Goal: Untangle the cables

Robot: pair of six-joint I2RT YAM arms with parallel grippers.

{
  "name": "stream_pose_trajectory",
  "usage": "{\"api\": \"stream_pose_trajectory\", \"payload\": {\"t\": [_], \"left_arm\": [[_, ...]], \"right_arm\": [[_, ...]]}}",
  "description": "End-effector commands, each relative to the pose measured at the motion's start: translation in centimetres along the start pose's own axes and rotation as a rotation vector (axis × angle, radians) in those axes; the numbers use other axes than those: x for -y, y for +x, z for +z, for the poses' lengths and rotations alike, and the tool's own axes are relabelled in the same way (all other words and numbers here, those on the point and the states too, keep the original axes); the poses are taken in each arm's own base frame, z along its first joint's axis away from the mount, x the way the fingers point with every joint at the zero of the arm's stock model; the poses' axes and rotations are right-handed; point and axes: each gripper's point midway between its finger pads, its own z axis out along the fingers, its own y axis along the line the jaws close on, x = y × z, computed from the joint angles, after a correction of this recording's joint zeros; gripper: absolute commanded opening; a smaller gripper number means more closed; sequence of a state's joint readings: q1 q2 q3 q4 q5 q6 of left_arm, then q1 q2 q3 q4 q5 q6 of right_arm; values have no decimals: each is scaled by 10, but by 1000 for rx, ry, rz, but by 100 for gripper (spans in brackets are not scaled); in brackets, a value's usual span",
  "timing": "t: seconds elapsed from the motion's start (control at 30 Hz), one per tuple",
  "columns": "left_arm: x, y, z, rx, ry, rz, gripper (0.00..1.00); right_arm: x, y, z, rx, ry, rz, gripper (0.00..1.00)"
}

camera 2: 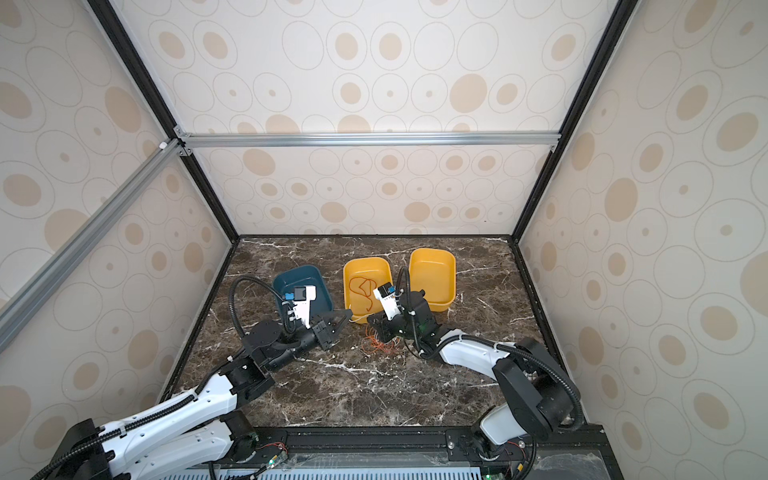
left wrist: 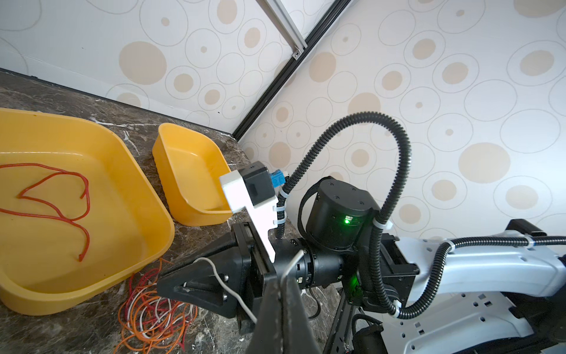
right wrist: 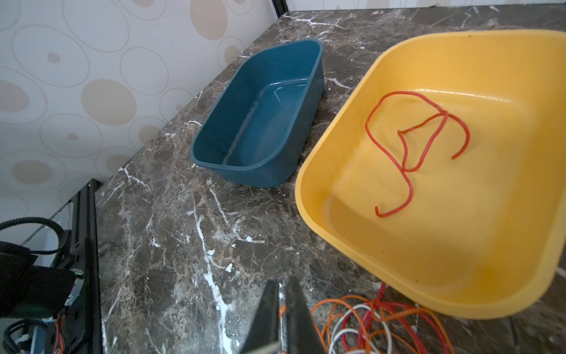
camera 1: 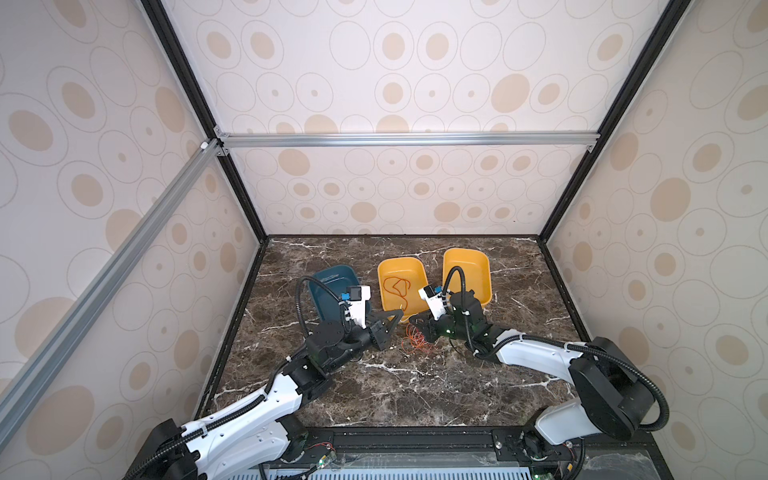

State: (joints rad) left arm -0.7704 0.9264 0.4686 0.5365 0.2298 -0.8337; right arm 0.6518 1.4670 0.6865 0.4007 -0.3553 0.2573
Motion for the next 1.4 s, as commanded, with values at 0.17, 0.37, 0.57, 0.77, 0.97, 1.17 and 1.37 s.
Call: {"api": "stream_pose_trajectory", "payload": {"t": [0.17, 0.37, 0.57, 0.77, 0.97, 1.17, 1.37], "left_arm": [[-42, 32, 0, -67, -127, -18, 19], [-62, 53, -1, -108, -162, -30, 48], [-82, 75, -8, -133, -191, -46, 63], [-99, 96, -16, -173, -204, -56, 72], [-105, 97, -20, -168, -203, -57, 73], [-84, 95, -1, -167, -76, -60, 74], [-79, 102, 26, -191, -13, -86, 72]], "right_arm": [[-7, -17, -22, 19, 30, 21, 0], [-8, -15, -35, 0, 41, 94, 0], [0, -13, -43, 12, 21, 215, 0], [6, -19, -49, 57, -42, 294, 0], [8, -21, -53, 56, -47, 312, 0], [-4, -24, -49, 55, -132, 356, 0], [-18, -26, -42, 65, -264, 428, 0]]}}
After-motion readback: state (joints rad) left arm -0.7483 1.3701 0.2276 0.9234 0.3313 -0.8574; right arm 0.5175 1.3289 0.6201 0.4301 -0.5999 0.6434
